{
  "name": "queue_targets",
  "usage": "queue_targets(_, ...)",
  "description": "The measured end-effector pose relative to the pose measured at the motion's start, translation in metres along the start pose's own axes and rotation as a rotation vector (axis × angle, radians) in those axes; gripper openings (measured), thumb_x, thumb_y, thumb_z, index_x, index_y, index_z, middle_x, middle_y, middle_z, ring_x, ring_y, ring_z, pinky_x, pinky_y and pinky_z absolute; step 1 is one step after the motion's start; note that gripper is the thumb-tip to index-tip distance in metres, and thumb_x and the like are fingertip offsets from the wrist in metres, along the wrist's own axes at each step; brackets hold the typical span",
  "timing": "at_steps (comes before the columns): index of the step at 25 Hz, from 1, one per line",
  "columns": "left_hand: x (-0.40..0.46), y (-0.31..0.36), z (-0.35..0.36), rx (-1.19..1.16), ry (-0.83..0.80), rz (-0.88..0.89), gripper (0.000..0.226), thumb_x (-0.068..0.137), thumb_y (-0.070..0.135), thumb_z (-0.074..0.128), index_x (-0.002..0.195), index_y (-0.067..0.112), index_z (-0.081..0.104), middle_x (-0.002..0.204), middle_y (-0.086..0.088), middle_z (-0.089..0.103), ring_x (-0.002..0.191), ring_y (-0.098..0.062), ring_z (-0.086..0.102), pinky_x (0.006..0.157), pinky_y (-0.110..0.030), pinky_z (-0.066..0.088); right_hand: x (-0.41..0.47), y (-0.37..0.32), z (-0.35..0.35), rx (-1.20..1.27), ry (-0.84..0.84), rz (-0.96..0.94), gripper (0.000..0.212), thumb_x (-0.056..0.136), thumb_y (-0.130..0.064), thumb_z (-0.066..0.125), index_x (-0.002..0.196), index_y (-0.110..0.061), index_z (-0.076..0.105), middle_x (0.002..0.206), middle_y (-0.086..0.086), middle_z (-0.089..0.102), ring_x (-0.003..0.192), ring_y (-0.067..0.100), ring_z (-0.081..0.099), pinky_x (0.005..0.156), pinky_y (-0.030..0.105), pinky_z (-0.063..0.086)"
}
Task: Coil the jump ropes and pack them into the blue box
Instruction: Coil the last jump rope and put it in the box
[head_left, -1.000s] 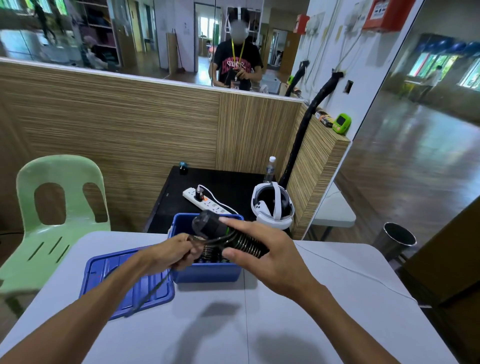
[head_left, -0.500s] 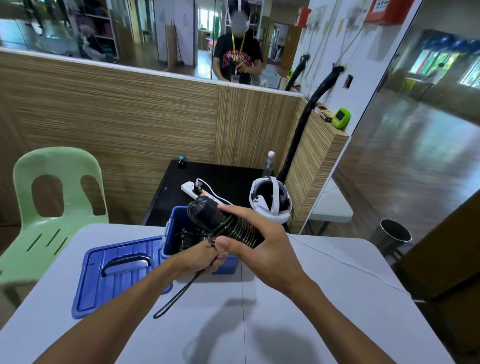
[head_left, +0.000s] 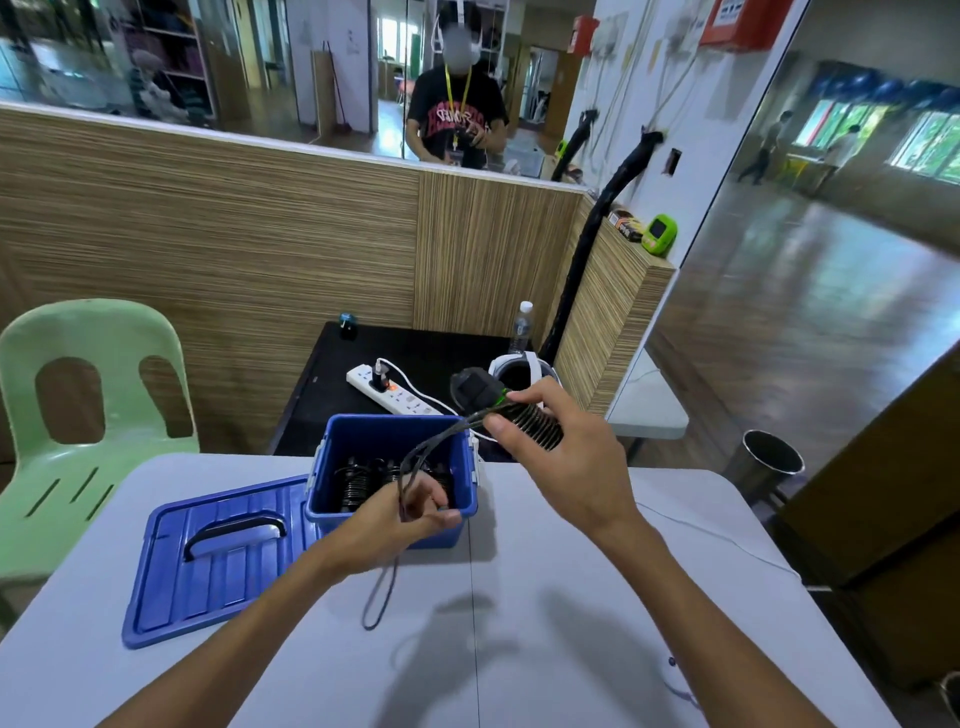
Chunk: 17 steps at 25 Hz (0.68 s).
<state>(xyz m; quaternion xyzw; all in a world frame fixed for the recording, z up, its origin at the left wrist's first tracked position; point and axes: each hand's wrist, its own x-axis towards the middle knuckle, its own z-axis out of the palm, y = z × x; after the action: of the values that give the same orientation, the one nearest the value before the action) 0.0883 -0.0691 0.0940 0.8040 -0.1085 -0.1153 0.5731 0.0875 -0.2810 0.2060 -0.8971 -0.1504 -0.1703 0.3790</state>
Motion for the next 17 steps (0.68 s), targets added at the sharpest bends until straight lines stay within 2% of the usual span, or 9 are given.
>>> queue_targets(2, -0.005, 0.019, -0.008, 0.028, 0.004, 0.068, 0.052, 0.076, 0.049, 0.076, 0.120, 0.032, 0.053, 0.110, 0.009, 0.064, 0.105, -0.001, 0.060, 0.091, -0.023, 0.045, 0.000, 0.011, 0.004, -0.142, -0.023, -0.026, 0.034, 0.084, -0.067, 0.058, 0.100, -0.038, 0.054, 0.072, -0.022, 0.059, 0.071, -0.001, 0.056, 0.058, 0.024, 0.045)
queue_targets(3, -0.006, 0.031, -0.010, 0.022, -0.012, 0.092, 0.058, 0.077, 0.053, 0.073, 0.126, 0.035, 0.049, 0.120, 0.010, 0.062, 0.115, 0.000, 0.056, 0.097, -0.023, 0.044, -0.002, 0.015, 0.008, -0.190, -0.048, -0.044, 0.034, 0.084, -0.068, 0.057, 0.101, -0.038, 0.053, 0.073, -0.022, 0.059, 0.071, 0.000, 0.056, 0.059, 0.025, 0.045)
queue_targets(4, -0.007, 0.044, -0.010, -0.012, -0.020, 0.100, 0.057, 0.080, 0.058, 0.066, 0.128, 0.031, 0.050, 0.121, 0.007, 0.063, 0.116, -0.001, 0.057, 0.098, -0.024, 0.044, -0.004, 0.018, 0.012, -0.217, -0.067, -0.050, 0.036, 0.085, -0.069, 0.056, 0.102, -0.037, 0.053, 0.076, -0.020, 0.060, 0.073, 0.002, 0.056, 0.059, 0.027, 0.047)
queue_targets(7, -0.007, 0.067, -0.004, -0.109, 0.054, 0.005, 0.053, 0.095, 0.058, 0.035, 0.101, 0.014, 0.065, 0.084, -0.005, 0.071, 0.081, -0.012, 0.067, 0.080, -0.025, 0.050, -0.006, 0.025, 0.020, -0.252, -0.084, -0.059, 0.038, 0.085, -0.070, 0.053, 0.104, -0.037, 0.052, 0.083, -0.016, 0.063, 0.075, 0.004, 0.058, 0.060, 0.029, 0.050)
queue_targets(9, -0.007, 0.068, 0.009, -0.047, 0.150, 0.044, 0.048, 0.098, 0.050, 0.034, 0.086, 0.015, 0.064, 0.063, 0.003, 0.058, 0.061, -0.012, 0.052, 0.062, -0.026, 0.042, -0.004, 0.026, 0.021, -0.263, -0.079, -0.056, 0.038, 0.085, -0.071, 0.052, 0.105, -0.038, 0.051, 0.085, -0.016, 0.063, 0.075, 0.004, 0.058, 0.059, 0.028, 0.050)
queue_targets(11, -0.007, 0.061, 0.018, 0.204, 0.284, 0.143, 0.037, 0.100, 0.045, 0.037, 0.083, 0.021, 0.060, 0.064, 0.010, 0.058, 0.060, -0.008, 0.052, 0.058, -0.029, 0.041, -0.003, 0.028, 0.021, -0.272, -0.101, -0.038, 0.041, 0.084, -0.073, 0.052, 0.107, -0.038, 0.051, 0.089, -0.016, 0.064, 0.078, 0.005, 0.059, 0.060, 0.028, 0.050)
queue_targets(13, -0.006, 0.059, 0.021, 0.440, 0.334, 0.226, 0.035, 0.100, 0.045, 0.041, 0.078, 0.022, 0.057, 0.064, 0.006, 0.060, 0.061, -0.012, 0.055, 0.058, -0.032, 0.043, -0.003, 0.032, 0.022, -0.314, -0.149, -0.035, 0.046, 0.081, -0.074, 0.053, 0.110, -0.039, 0.049, 0.093, -0.016, 0.065, 0.081, 0.010, 0.062, 0.062, 0.032, 0.051)
queue_targets(15, -0.004, 0.059, 0.023, 0.497, 0.335, 0.258, 0.037, 0.100, 0.043, 0.042, 0.072, 0.020, 0.053, 0.060, 0.003, 0.056, 0.057, -0.015, 0.051, 0.053, -0.029, 0.039, -0.004, 0.035, 0.023, -0.350, -0.186, -0.031, 0.047, 0.078, -0.070, 0.058, 0.111, -0.038, 0.046, 0.096, -0.015, 0.066, 0.085, 0.014, 0.063, 0.063, 0.034, 0.052)
queue_targets(17, -0.005, 0.060, 0.027, 0.431, 0.321, 0.243, 0.038, 0.101, 0.040, 0.040, 0.072, 0.019, 0.052, 0.060, 0.001, 0.055, 0.056, -0.014, 0.047, 0.053, -0.026, 0.034, -0.004, 0.034, 0.026, -0.367, -0.195, -0.014, 0.047, 0.077, -0.061, 0.065, 0.112, -0.038, 0.043, 0.095, -0.014, 0.065, 0.085, 0.017, 0.064, 0.060, 0.032, 0.049)
